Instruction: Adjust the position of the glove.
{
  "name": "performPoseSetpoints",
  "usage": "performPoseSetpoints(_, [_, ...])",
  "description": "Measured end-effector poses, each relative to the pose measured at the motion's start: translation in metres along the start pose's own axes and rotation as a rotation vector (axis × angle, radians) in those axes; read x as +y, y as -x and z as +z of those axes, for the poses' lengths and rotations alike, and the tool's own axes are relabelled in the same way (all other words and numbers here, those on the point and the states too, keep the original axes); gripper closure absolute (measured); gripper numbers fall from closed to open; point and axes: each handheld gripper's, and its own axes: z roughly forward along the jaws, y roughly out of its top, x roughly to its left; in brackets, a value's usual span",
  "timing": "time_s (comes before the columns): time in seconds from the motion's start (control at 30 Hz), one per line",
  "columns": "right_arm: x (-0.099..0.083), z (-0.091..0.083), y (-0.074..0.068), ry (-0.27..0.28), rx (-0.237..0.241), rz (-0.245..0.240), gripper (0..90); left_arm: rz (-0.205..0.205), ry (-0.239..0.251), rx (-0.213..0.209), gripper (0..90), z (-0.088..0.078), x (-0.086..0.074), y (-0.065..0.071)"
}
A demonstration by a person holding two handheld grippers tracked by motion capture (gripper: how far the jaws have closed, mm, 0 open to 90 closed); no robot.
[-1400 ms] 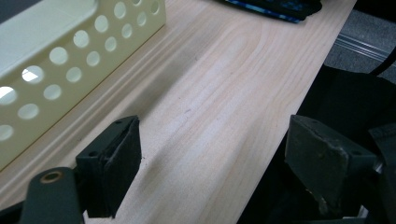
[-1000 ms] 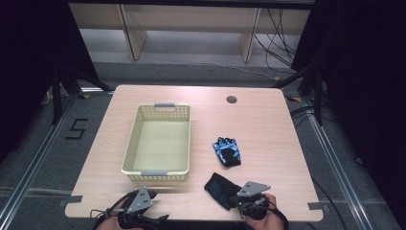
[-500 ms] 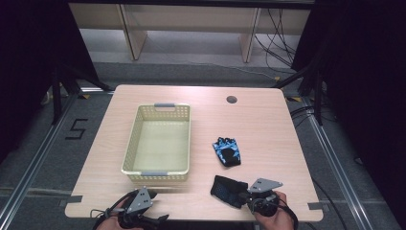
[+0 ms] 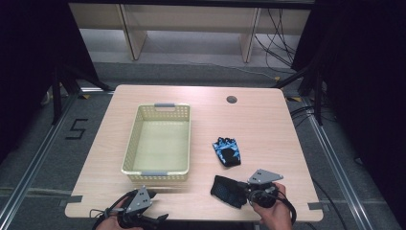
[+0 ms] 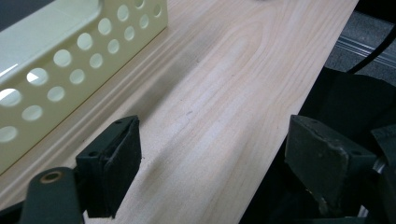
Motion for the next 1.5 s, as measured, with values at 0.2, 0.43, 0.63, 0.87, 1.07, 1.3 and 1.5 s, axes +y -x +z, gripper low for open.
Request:
performPoseSetpoints(0.2, [0.012,0.006,0.009,-0.004,-0.017,0.019,90.0,0.007,0.003,0.011,18.1,0.001,0.000,-0.001])
performPoseSetpoints(0.43, [0.033,0.021,0.026,0.004,-0.056,0.000,90.0,0.008,0.004,0.016,18.1,0.000,0.000,-0.001])
performPoseSetpoints(0.63, [0.049,0.045,0.042,-0.027,-0.092,-0.004,90.0,0.005,-0.002,0.021,18.1,0.001,-0.001,-0.002])
performPoseSetpoints(0.87, [0.063,0.065,0.047,-0.045,-0.076,0.001,90.0,0.013,0.002,0.013,18.1,0.000,0.000,-0.001])
performPoseSetpoints(1.07, [0.073,0.077,0.040,-0.052,-0.065,-0.025,90.0,0.006,0.000,0.003,18.1,0.000,0.000,-0.001])
performPoseSetpoints(1.3, [0.076,0.082,0.044,-0.077,-0.091,-0.032,90.0,0.005,-0.003,0.016,18.1,0.000,0.000,-0.001])
performPoseSetpoints(1.5, [0.071,0.089,0.046,-0.132,-0.106,-0.024,90.0,0.028,0.001,0.009,18.1,0.000,0.000,-0.001])
